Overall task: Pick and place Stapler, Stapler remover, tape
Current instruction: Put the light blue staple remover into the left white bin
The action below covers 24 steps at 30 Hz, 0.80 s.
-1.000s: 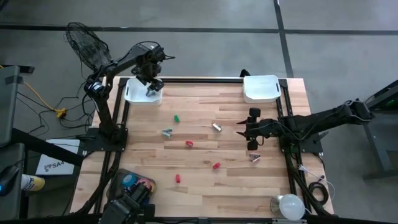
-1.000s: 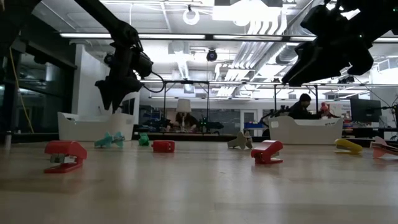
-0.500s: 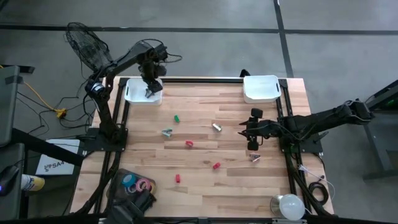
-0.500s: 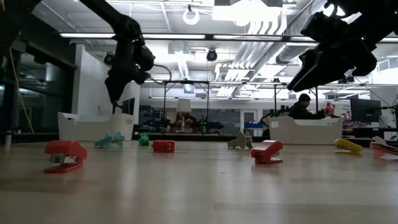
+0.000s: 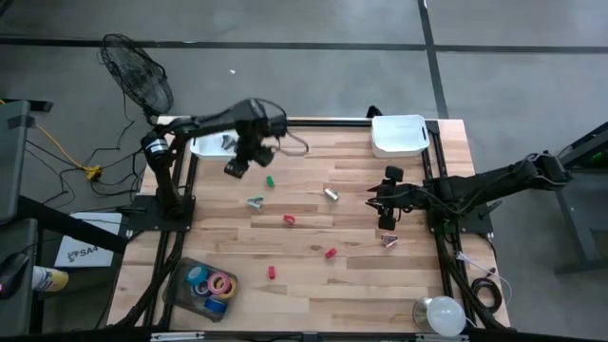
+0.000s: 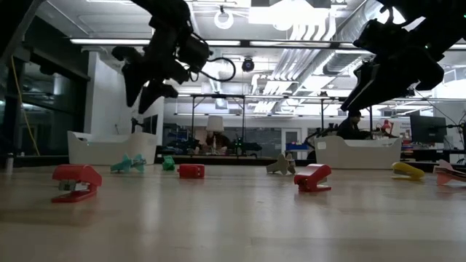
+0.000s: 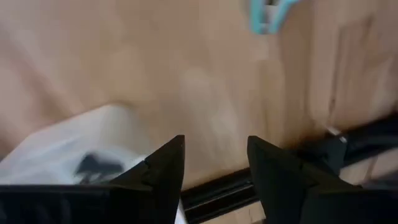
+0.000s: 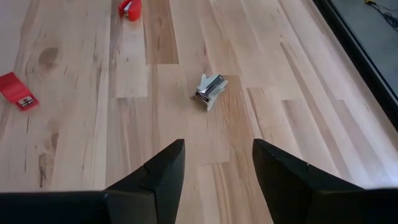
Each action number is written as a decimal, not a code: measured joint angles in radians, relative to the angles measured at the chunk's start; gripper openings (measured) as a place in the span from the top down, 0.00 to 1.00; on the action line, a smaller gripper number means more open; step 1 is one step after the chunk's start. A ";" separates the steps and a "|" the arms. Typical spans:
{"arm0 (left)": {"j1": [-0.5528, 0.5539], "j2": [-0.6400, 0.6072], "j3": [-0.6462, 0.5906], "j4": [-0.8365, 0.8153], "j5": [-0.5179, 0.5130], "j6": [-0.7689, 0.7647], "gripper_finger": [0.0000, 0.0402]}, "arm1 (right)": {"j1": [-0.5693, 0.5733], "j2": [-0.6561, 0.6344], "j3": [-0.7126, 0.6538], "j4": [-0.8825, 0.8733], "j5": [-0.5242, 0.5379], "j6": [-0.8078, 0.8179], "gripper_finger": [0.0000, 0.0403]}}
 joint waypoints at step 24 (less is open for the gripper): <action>-0.256 0.001 -0.335 0.287 -0.105 -0.106 0.09 | 0.000 0.000 0.000 -0.006 -0.021 0.051 0.55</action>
